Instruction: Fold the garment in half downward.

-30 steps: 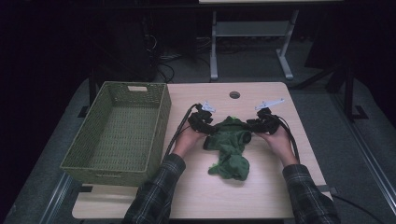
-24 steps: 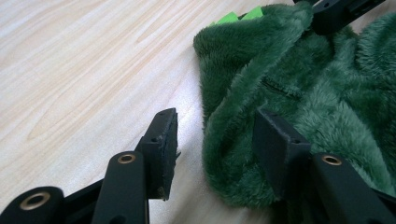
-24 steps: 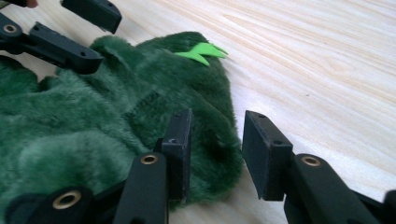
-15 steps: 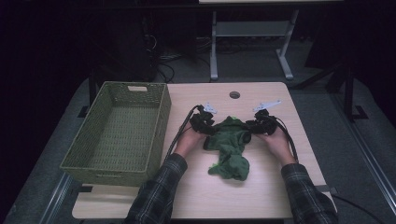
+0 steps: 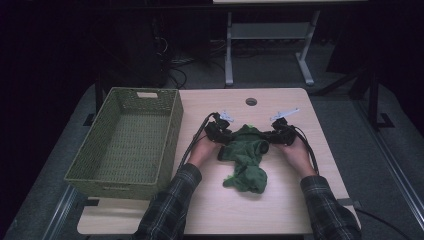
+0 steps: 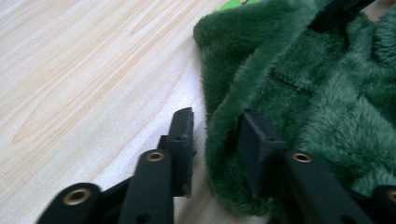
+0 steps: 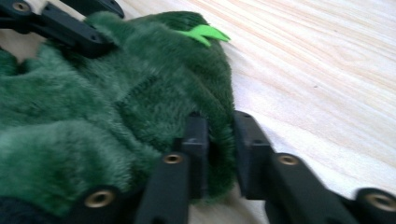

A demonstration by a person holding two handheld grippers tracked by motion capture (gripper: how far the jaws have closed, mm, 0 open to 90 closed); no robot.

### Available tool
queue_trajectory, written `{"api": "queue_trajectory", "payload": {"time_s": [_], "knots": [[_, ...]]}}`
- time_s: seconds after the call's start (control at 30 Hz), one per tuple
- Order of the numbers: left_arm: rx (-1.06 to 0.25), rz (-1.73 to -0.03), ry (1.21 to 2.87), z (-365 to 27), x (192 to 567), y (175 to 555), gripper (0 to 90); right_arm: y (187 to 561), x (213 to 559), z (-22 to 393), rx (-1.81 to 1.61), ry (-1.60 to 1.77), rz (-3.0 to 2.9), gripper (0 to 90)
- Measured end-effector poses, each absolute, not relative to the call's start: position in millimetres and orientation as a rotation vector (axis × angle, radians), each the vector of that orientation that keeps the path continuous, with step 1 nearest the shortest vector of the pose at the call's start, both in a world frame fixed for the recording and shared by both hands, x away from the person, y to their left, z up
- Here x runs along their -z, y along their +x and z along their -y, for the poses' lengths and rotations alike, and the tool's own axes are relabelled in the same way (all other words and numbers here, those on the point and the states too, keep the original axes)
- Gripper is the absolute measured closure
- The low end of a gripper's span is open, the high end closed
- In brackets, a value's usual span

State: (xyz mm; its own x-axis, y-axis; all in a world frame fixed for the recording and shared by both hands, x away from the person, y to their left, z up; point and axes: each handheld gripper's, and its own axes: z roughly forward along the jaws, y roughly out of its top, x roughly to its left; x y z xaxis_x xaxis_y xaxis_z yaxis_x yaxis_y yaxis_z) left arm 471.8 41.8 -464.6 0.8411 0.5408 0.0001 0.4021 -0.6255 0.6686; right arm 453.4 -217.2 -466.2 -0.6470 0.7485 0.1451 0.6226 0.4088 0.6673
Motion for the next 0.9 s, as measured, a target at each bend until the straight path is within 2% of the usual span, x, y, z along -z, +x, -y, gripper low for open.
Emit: {"api": "queue_trajectory", "payload": {"time_s": [0.1,0.27,0.53,0.9], "knots": [[-0.249,-0.692,2.334,-40,465,472,75.6,453,465,217,-1.068,1.215,-2.485,85.2],[-0.241,-0.715,2.319,-41,461,471,85.5,452,462,216,-1.082,1.23,-2.485,86.8],[-0.261,-0.728,2.235,-46,435,470,86.3,448,437,216,-1.146,1.234,-2.413,87.6],[-0.345,-0.692,2.165,-41,381,475,86.0,464,382,218,-1.148,1.189,-2.336,87.7]]}}
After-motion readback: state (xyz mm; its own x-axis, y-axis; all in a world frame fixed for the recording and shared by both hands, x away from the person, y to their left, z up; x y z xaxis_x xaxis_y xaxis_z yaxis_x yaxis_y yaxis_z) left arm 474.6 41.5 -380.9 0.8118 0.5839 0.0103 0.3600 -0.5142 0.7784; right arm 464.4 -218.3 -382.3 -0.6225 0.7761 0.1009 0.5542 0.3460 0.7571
